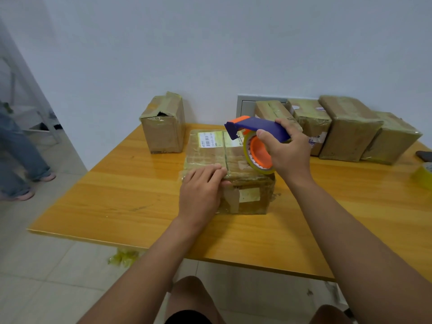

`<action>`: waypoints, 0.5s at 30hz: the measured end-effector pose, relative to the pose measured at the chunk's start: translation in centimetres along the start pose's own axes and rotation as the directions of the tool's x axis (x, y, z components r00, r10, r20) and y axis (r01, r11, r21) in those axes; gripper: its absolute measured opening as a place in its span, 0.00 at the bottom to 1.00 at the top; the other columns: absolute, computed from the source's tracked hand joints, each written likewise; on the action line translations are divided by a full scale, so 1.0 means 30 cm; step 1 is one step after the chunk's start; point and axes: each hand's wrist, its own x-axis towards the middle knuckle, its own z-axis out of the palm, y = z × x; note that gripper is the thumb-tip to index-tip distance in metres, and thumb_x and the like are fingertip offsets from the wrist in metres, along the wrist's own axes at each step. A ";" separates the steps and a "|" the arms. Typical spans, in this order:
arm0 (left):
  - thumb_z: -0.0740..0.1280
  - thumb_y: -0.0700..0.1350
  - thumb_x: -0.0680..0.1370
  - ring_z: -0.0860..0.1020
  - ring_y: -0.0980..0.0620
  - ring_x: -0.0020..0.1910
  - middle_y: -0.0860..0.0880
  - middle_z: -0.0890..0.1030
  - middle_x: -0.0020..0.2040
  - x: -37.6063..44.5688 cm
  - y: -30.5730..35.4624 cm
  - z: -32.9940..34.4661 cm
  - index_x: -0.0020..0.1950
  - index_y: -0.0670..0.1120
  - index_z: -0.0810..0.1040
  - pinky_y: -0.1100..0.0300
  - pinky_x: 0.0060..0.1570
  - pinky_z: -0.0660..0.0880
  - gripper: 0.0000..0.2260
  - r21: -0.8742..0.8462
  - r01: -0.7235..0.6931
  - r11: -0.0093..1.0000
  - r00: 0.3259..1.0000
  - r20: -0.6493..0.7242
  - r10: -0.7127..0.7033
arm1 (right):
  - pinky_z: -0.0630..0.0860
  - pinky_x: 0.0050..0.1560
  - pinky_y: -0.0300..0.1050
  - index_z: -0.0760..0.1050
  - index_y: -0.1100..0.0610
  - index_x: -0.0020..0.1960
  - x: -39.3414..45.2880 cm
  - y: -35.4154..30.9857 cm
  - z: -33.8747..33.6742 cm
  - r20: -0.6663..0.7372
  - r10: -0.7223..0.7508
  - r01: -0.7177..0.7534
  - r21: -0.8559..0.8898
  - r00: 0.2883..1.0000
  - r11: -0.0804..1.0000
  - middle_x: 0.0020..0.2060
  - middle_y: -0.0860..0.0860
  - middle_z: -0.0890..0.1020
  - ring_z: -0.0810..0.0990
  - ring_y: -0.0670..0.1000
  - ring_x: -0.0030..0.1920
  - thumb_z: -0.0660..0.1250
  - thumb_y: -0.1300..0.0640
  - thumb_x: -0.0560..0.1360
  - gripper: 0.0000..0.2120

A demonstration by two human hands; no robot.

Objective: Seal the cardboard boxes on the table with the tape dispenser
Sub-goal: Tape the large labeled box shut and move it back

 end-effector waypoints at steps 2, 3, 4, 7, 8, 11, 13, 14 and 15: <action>0.65 0.53 0.80 0.79 0.50 0.57 0.49 0.82 0.57 0.002 -0.022 -0.029 0.60 0.47 0.80 0.56 0.57 0.69 0.14 -0.030 -0.002 1.000 0.999 0.048 0.004 | 0.72 0.44 0.24 0.74 0.56 0.67 0.001 -0.002 -0.005 0.001 -0.002 0.002 -0.009 1.000 1.000 0.54 0.46 0.76 0.75 0.41 0.48 0.72 0.49 0.74 0.24; 0.65 0.53 0.80 0.79 0.50 0.58 0.50 0.82 0.59 -0.004 -0.045 -0.044 0.61 0.47 0.79 0.55 0.60 0.68 0.14 -0.017 -0.001 1.000 0.998 0.055 0.002 | 0.71 0.44 0.23 0.74 0.57 0.67 0.001 -0.004 -0.007 0.002 -0.002 0.002 -0.013 1.000 1.000 0.54 0.46 0.75 0.75 0.39 0.47 0.73 0.49 0.74 0.24; 0.64 0.54 0.80 0.79 0.50 0.60 0.50 0.82 0.60 -0.011 -0.073 -0.055 0.61 0.48 0.79 0.54 0.62 0.67 0.15 0.005 0.010 1.000 0.999 0.046 -0.011 | 0.71 0.44 0.23 0.74 0.57 0.67 0.004 -0.005 -0.007 0.004 -0.002 0.002 -0.016 1.000 1.000 0.53 0.45 0.75 0.74 0.38 0.47 0.73 0.50 0.74 0.24; 0.64 0.56 0.79 0.80 0.48 0.57 0.49 0.83 0.57 -0.025 -0.123 -0.059 0.54 0.47 0.83 0.53 0.59 0.70 0.15 -0.004 0.077 0.997 0.997 -0.028 -0.077 | 0.70 0.43 0.22 0.75 0.56 0.67 0.014 -0.006 -0.002 0.016 -0.009 0.010 -0.046 1.000 0.999 0.53 0.45 0.75 0.75 0.41 0.47 0.73 0.49 0.74 0.24; 0.64 0.56 0.79 0.80 0.48 0.55 0.49 0.84 0.54 -0.027 -0.120 -0.050 0.52 0.46 0.83 0.54 0.55 0.70 0.15 -0.033 0.094 0.995 0.994 -0.052 -0.096 | 0.69 0.43 0.23 0.75 0.56 0.66 0.016 -0.005 0.001 0.017 -0.013 0.014 -0.058 1.000 0.998 0.53 0.45 0.75 0.74 0.42 0.48 0.73 0.49 0.74 0.24; 0.66 0.55 0.78 0.80 0.50 0.55 0.49 0.84 0.54 -0.032 -0.119 -0.042 0.53 0.46 0.84 0.56 0.53 0.72 0.14 -0.120 0.118 0.986 0.992 -0.037 -0.123 | 0.69 0.44 0.26 0.75 0.56 0.66 0.023 0.002 0.006 0.024 -0.002 0.003 -0.061 1.000 0.998 0.54 0.46 0.76 0.75 0.46 0.52 0.73 0.48 0.74 0.24; 0.65 0.54 0.78 0.78 0.52 0.60 0.50 0.82 0.59 -0.045 -0.153 -0.057 0.59 0.46 0.82 0.56 0.57 0.73 0.15 -0.208 0.120 0.971 0.993 0.029 -0.116 | 0.69 0.44 0.26 0.75 0.56 0.66 0.024 0.003 0.007 0.033 0.005 -0.003 -0.058 0.999 0.998 0.54 0.47 0.77 0.75 0.46 0.51 0.73 0.48 0.73 0.24; 0.64 0.53 0.79 0.77 0.52 0.63 0.50 0.81 0.61 -0.055 -0.171 -0.062 0.61 0.46 0.81 0.55 0.58 0.73 0.16 -0.232 0.120 0.965 0.992 0.058 -0.109 | 0.69 0.44 0.27 0.75 0.56 0.66 0.024 0.003 0.008 0.035 0.005 -0.003 -0.059 0.999 0.998 0.54 0.48 0.77 0.76 0.46 0.51 0.73 0.48 0.73 0.24; 0.64 0.53 0.79 0.76 0.52 0.64 0.51 0.81 0.62 -0.061 -0.179 -0.064 0.62 0.47 0.80 0.55 0.59 0.72 0.16 -0.230 0.120 0.966 0.992 0.069 -0.107 | 0.69 0.44 0.27 0.75 0.56 0.66 0.024 0.003 0.009 0.037 0.006 -0.004 -0.059 0.999 0.998 0.54 0.48 0.77 0.76 0.47 0.51 0.73 0.48 0.73 0.24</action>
